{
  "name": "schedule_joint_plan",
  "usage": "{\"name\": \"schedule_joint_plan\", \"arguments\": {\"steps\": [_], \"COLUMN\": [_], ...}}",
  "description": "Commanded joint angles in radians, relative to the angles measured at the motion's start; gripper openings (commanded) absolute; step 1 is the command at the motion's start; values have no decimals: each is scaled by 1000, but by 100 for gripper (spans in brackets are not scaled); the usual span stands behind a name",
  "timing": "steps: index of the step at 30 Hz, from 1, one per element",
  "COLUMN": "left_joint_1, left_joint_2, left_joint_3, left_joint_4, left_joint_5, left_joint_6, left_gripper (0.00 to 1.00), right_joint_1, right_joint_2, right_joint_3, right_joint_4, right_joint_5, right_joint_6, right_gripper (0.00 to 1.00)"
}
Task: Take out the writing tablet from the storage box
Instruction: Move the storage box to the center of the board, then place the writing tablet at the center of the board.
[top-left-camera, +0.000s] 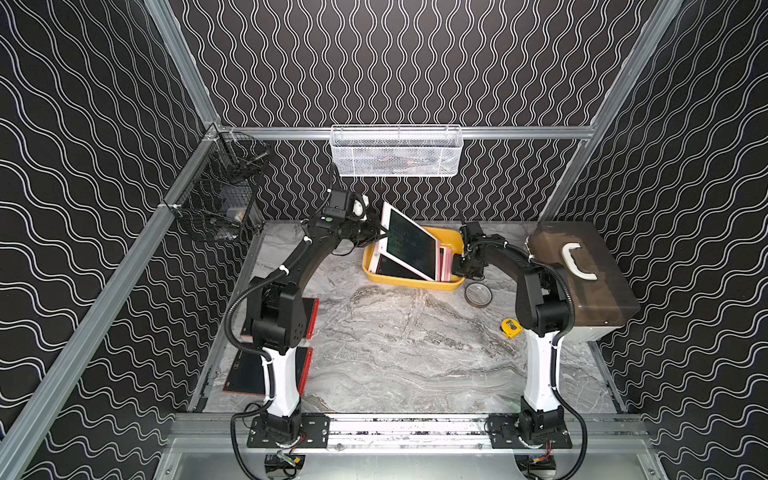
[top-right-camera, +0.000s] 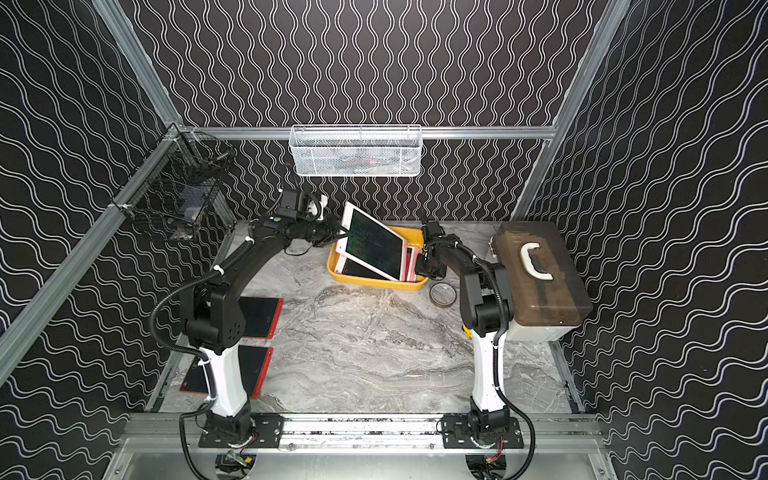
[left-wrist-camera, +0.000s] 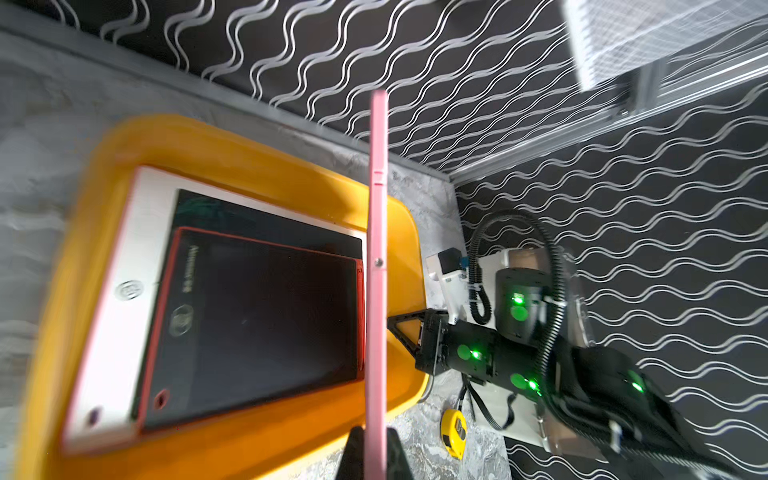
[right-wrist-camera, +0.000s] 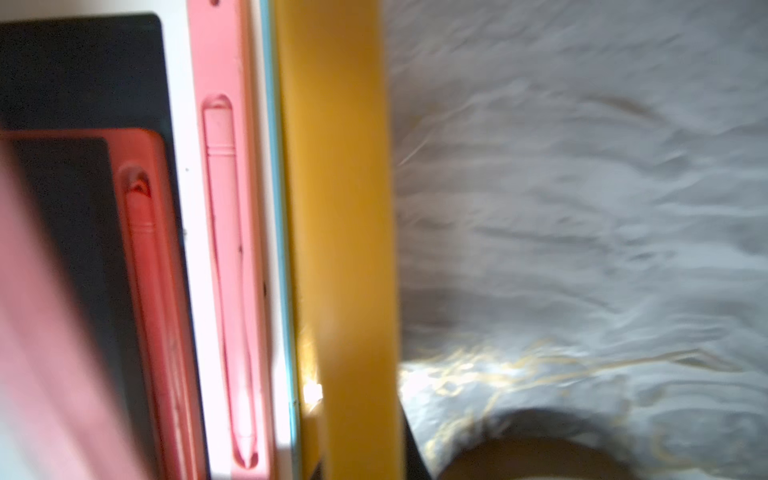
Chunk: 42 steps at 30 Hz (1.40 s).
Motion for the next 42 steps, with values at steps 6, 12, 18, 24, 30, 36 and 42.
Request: {"name": "schedule_joint_plan", "arguments": {"steps": [6, 12, 18, 24, 30, 36, 42], "left_joint_1": [61, 84, 118, 144, 150, 149, 150], "left_joint_2": [-179, -300, -410, -496, -560, -645, -754], "left_joint_3": [-64, -144, -216, -228, -226, -254, -330], "left_joint_4": [36, -6, -40, -90, -103, -98, -84], "left_joint_5": [23, -11, -38, -49, -14, 34, 97], "left_joint_6": [-6, 23, 37, 59, 40, -5, -81], "left_gripper": [0, 0, 0, 0, 0, 0, 0], "right_joint_1": [-76, -110, -120, -119, -119, -119, -118], "right_joint_2": [90, 168, 237, 161, -40, -294, -522], "right_joint_3": [118, 227, 330, 306, 201, -48, -379], "right_joint_4": [4, -11, -41, -17, 73, 284, 672], "right_joint_5": [68, 64, 33, -23, -161, -433, -871], "right_joint_6": [-6, -4, 31, 56, 79, 126, 299], "right_gripper": [0, 0, 2, 31, 49, 69, 74]}}
